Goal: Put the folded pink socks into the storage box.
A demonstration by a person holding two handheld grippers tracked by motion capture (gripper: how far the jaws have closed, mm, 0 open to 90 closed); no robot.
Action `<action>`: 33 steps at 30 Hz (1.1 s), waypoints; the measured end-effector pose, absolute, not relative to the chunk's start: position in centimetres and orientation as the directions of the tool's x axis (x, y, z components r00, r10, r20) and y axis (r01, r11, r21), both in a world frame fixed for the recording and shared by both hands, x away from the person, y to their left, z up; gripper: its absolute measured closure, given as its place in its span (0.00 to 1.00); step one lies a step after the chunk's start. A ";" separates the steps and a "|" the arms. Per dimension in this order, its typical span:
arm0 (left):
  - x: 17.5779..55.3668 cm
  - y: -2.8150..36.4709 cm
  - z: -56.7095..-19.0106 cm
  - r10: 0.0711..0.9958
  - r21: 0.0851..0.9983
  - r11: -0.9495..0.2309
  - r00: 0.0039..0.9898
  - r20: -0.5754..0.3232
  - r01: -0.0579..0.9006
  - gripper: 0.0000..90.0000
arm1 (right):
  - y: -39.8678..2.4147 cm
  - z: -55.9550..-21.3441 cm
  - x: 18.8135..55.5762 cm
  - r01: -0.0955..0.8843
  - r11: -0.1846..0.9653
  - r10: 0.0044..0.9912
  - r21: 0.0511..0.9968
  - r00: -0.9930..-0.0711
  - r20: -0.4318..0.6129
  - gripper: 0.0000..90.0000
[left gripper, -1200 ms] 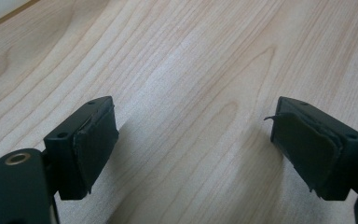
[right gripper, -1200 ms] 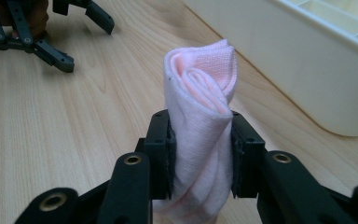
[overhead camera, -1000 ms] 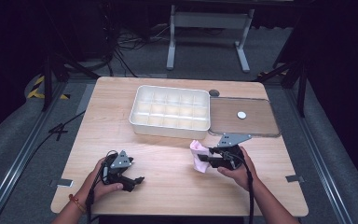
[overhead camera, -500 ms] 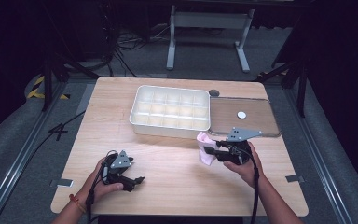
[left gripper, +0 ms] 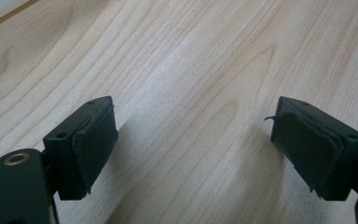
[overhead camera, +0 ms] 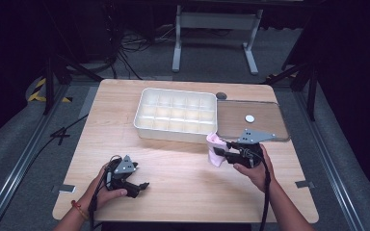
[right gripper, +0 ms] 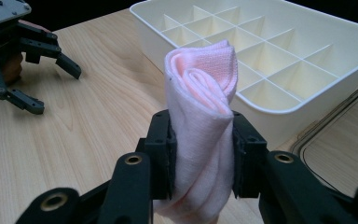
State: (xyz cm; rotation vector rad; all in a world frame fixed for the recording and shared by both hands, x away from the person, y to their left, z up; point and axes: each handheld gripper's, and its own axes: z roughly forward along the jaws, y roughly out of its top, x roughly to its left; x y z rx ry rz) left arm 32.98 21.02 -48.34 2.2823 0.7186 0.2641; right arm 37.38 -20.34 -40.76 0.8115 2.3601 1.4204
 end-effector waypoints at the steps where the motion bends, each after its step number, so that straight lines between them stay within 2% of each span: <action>1: 33.0 21.0 -48.3 0.567 0.692 -0.587 0.824 -0.019 0.420 0.16 | -20.3 -40.7 37.4 0.323 0.362 0.589 0.874 -0.807 0.055 0.73; 16: 33.0 21.0 -48.3 0.565 0.693 -0.587 0.825 -0.020 0.419 0.16 | -20.7 -39.1 37.9 0.275 0.357 0.611 0.893 -0.792 -0.001 0.73; 33: 33.0 21.0 -48.3 0.562 0.692 -0.591 0.827 -0.016 0.415 0.16 | -21.8 -37.5 39.9 0.268 0.323 0.640 0.908 -0.769 -0.001 0.73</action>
